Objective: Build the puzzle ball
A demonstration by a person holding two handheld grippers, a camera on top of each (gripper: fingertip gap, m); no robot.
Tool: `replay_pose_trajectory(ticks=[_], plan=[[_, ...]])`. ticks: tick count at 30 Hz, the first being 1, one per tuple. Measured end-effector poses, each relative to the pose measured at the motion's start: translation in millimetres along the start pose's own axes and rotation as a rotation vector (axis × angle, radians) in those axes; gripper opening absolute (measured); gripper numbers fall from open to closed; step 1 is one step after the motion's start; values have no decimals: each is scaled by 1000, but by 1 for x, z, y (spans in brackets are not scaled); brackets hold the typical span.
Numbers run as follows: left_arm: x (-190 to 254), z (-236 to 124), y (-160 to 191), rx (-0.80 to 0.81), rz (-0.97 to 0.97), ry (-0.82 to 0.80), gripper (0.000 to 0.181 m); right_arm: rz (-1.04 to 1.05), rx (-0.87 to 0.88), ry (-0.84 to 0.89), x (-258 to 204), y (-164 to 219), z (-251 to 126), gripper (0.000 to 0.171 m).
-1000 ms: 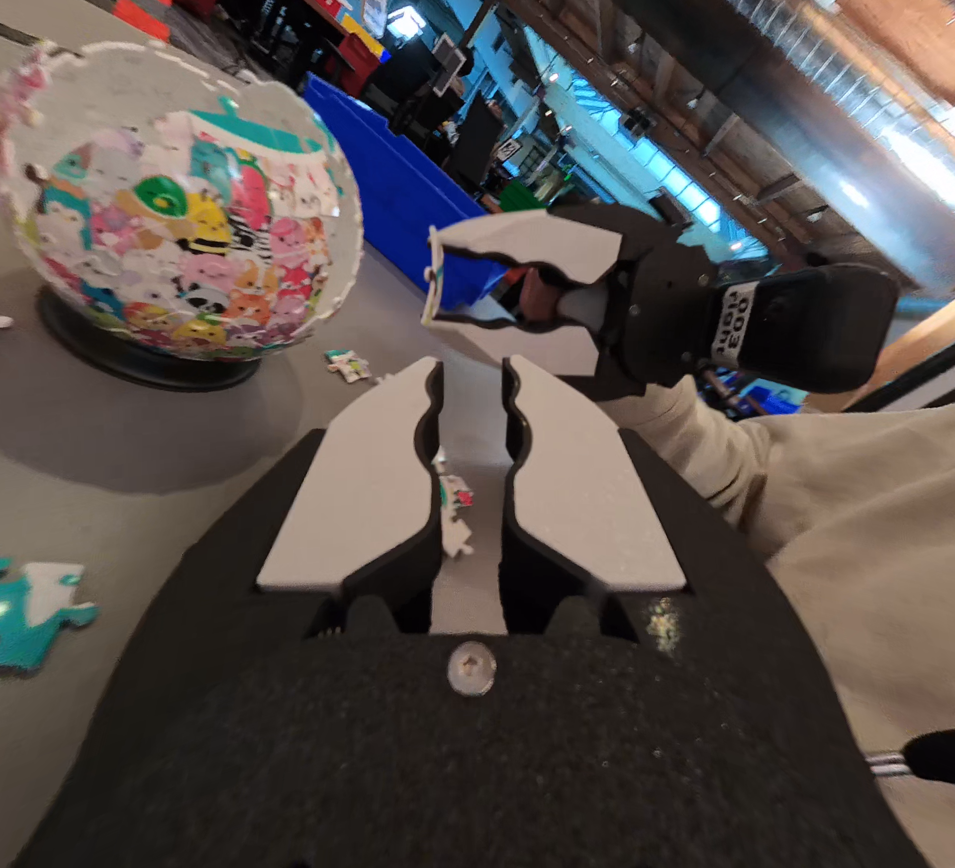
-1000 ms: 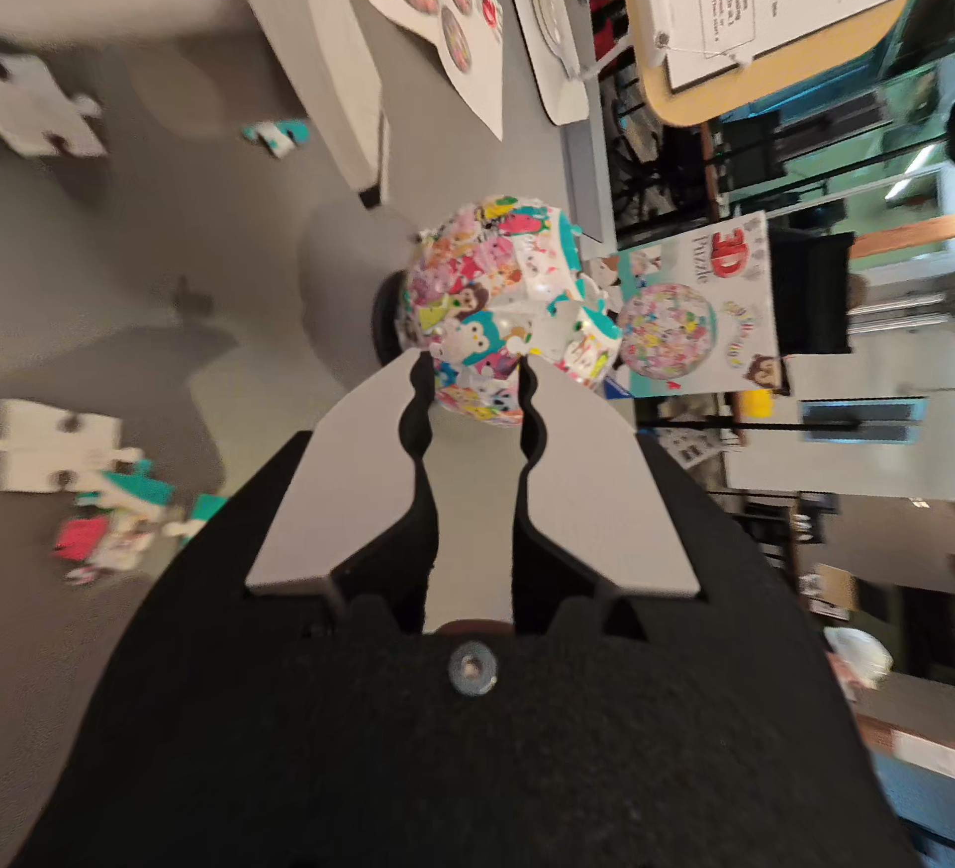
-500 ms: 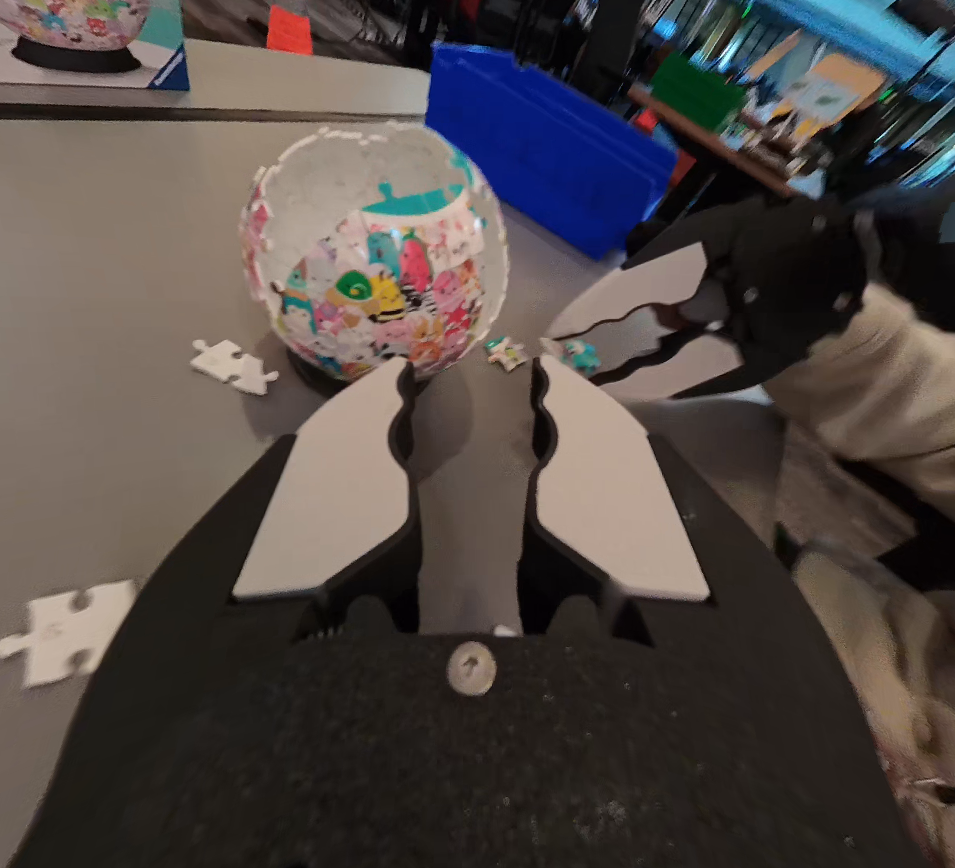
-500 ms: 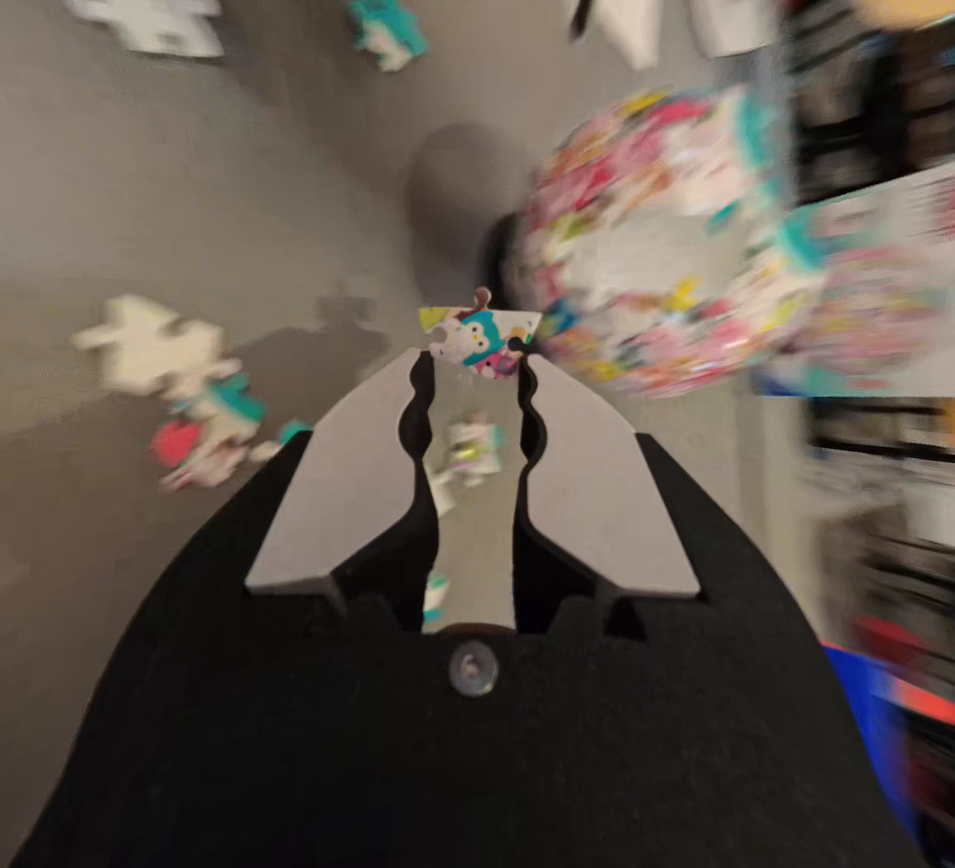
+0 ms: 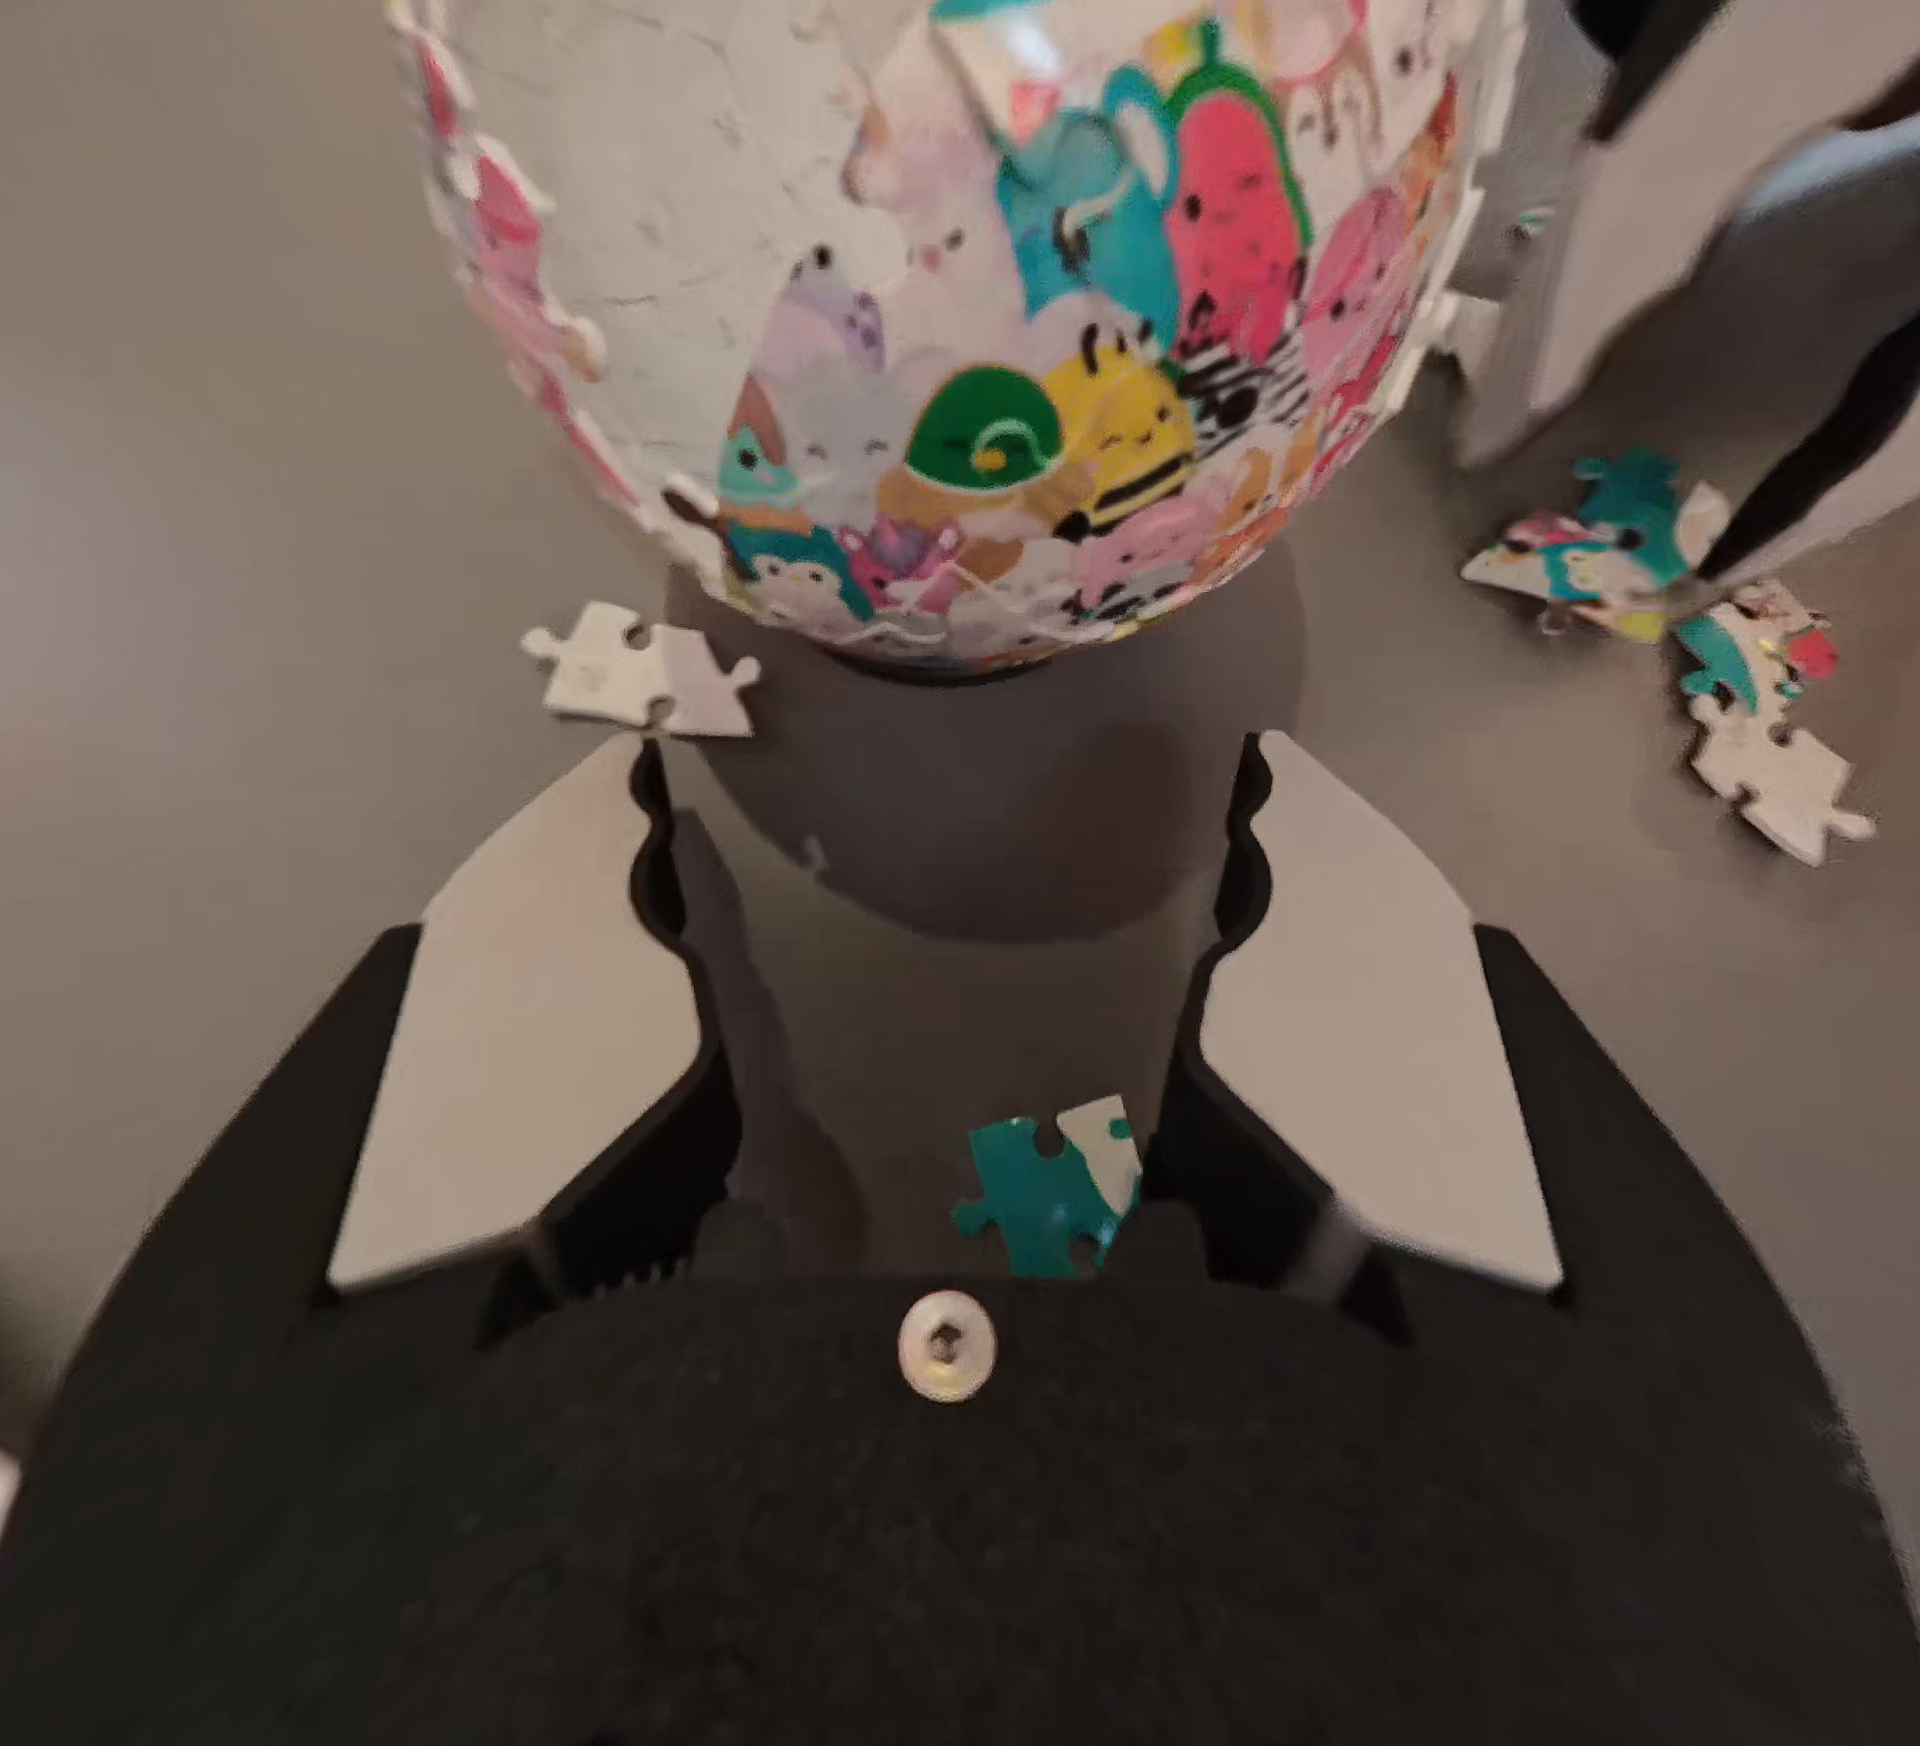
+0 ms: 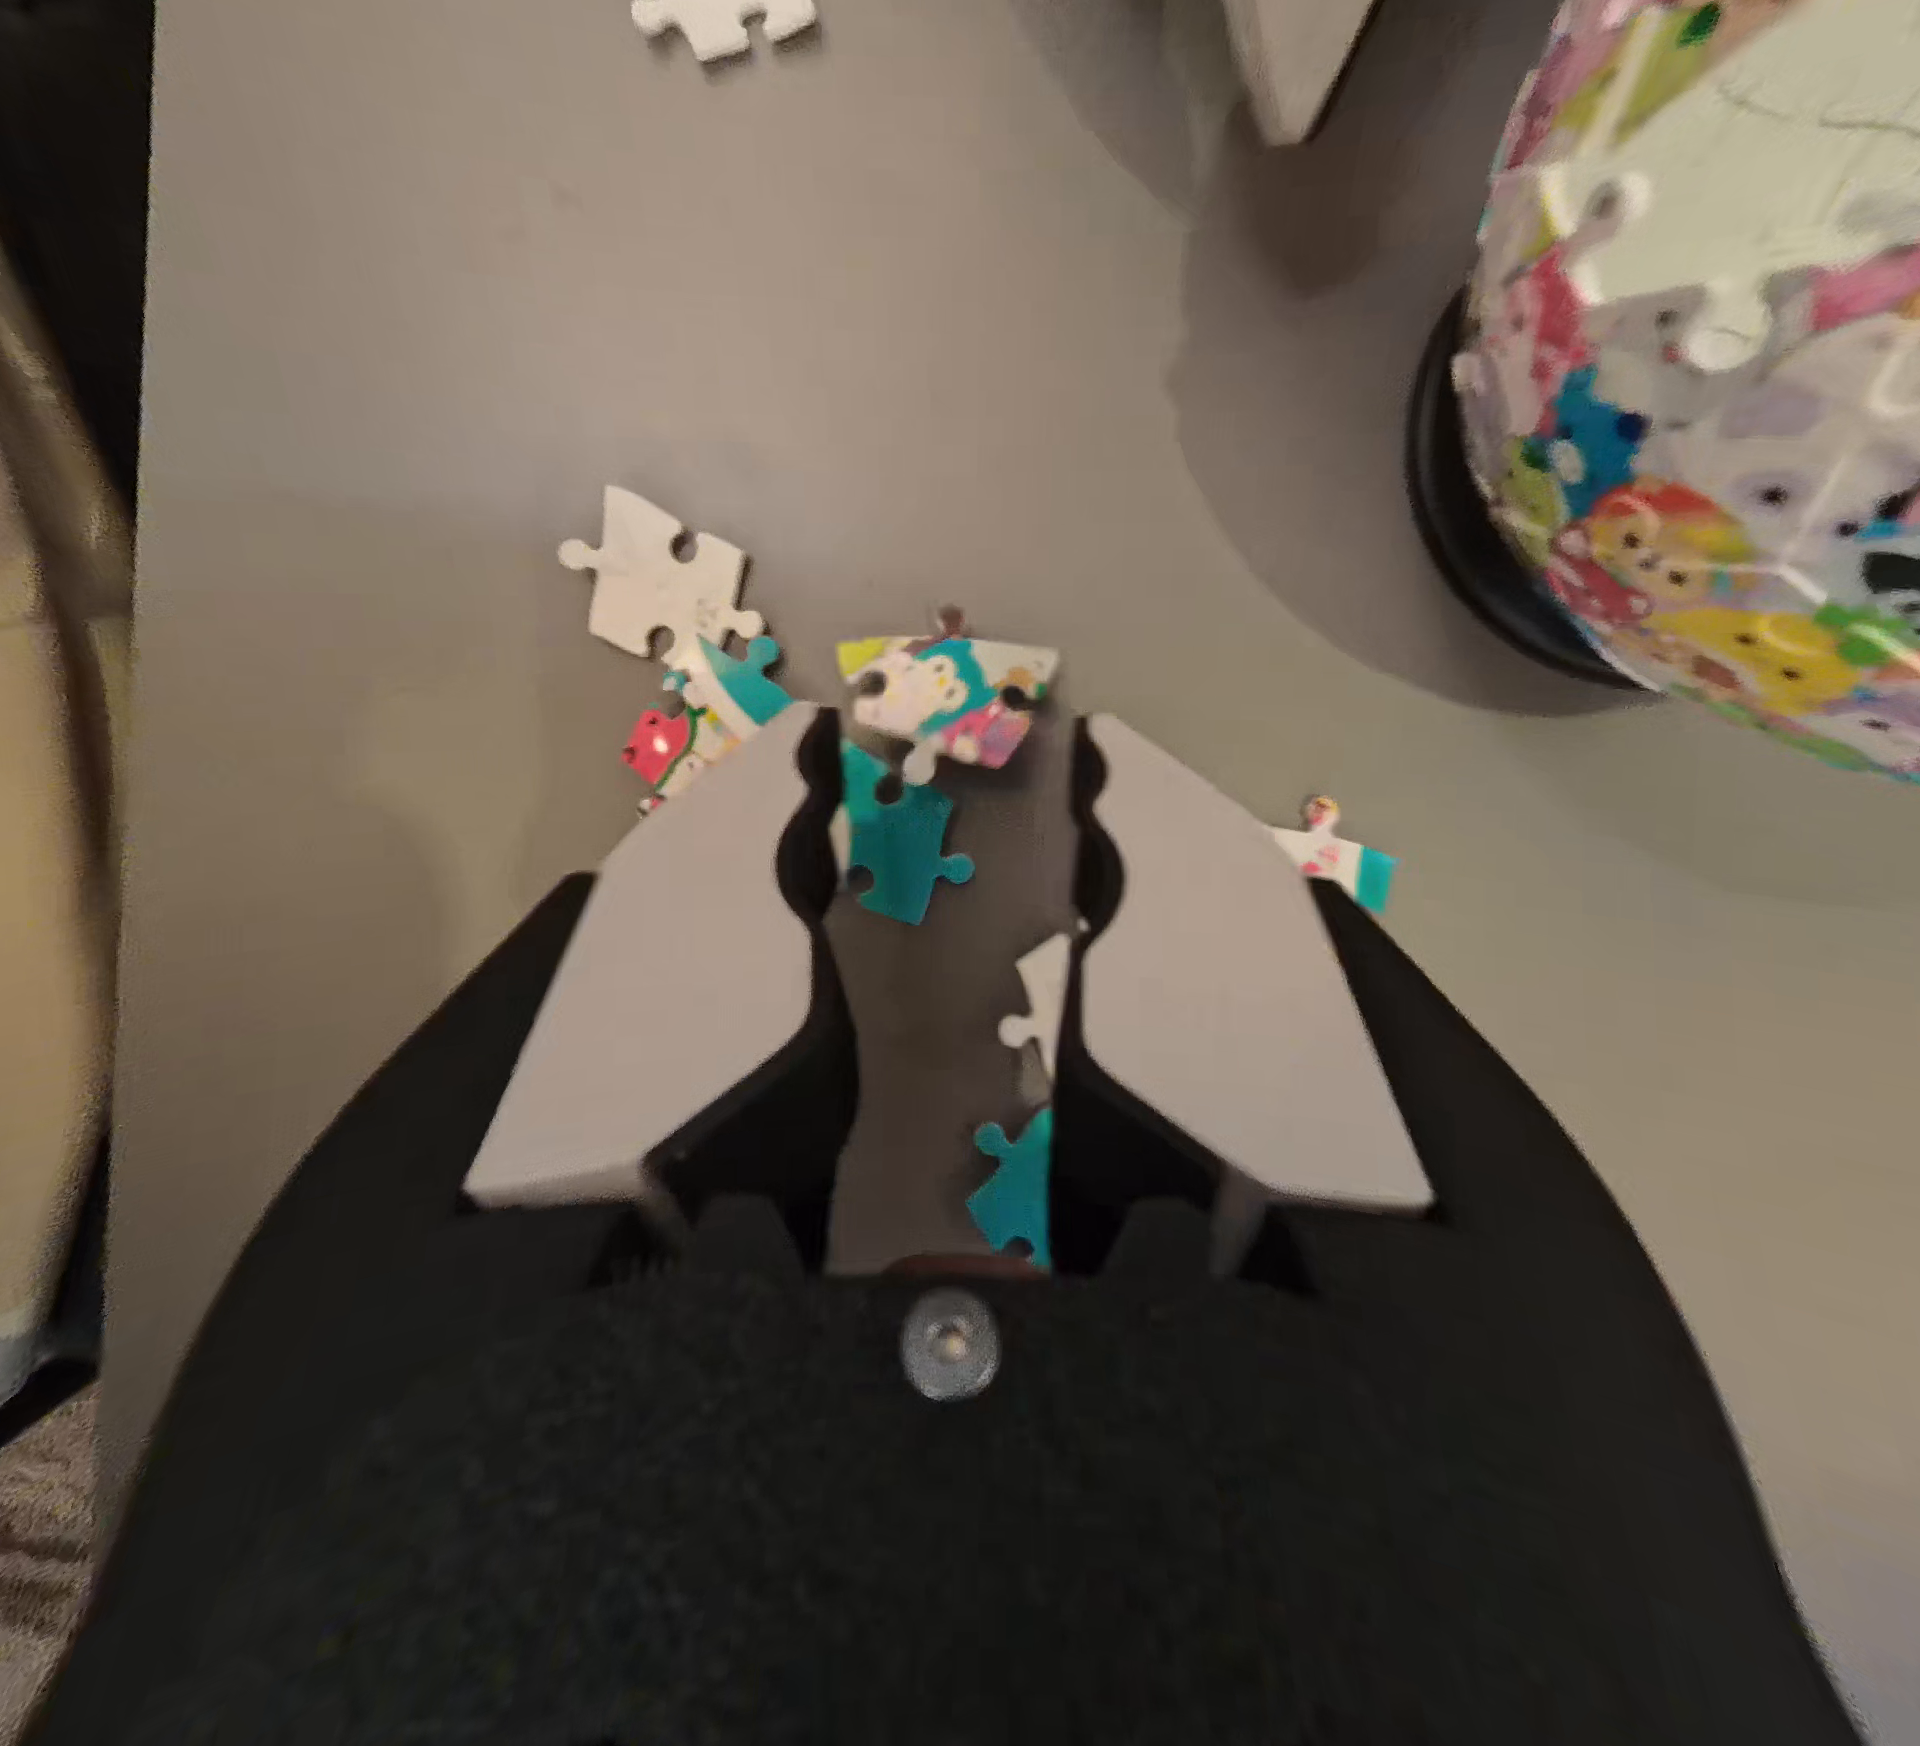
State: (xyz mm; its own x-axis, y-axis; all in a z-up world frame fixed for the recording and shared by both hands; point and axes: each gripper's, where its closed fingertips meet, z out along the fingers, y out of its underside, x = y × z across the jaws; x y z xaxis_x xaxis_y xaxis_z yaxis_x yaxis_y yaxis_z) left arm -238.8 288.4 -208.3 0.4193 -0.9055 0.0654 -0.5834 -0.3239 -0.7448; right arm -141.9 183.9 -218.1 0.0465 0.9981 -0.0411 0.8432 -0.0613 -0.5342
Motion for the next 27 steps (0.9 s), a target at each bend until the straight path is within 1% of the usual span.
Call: replay_pose_trajectory(ticks=[1,3,5,6,7,9,11,13,17,22,27], plan=[[2,3,0,-4,1,46,101,4,26,13,6,-1,-2,55],[8,8,-4,-1,-3,125,101,42,100,62,29,-2,-12,72],[13,11,-8,-5,-4,182,99,150,167,85,56,0,-17,98],[15,12,-9,-4,-7,201,99,216,192,66,67,0,-16,106],[17,13,-10,-8,-12,218,98,260,230,21,72,-3,-14,110],[21,17,-9,-31,-15,245,98,301,264,-44,80,-10,-6,111],[23,19,-7,-46,-10,245,99,297,258,-80,83,-16,1,112],[26,20,-6,-62,-11,247,100,284,264,-118,81,-23,5,110],[30,20,-5,-65,-27,231,103,268,223,-113,78,-24,8,113],[53,16,2,-77,-25,233,102,262,206,-114,48,-18,6,110],[91,5,17,-130,6,237,103,268,192,-127,2,-14,5,107]])
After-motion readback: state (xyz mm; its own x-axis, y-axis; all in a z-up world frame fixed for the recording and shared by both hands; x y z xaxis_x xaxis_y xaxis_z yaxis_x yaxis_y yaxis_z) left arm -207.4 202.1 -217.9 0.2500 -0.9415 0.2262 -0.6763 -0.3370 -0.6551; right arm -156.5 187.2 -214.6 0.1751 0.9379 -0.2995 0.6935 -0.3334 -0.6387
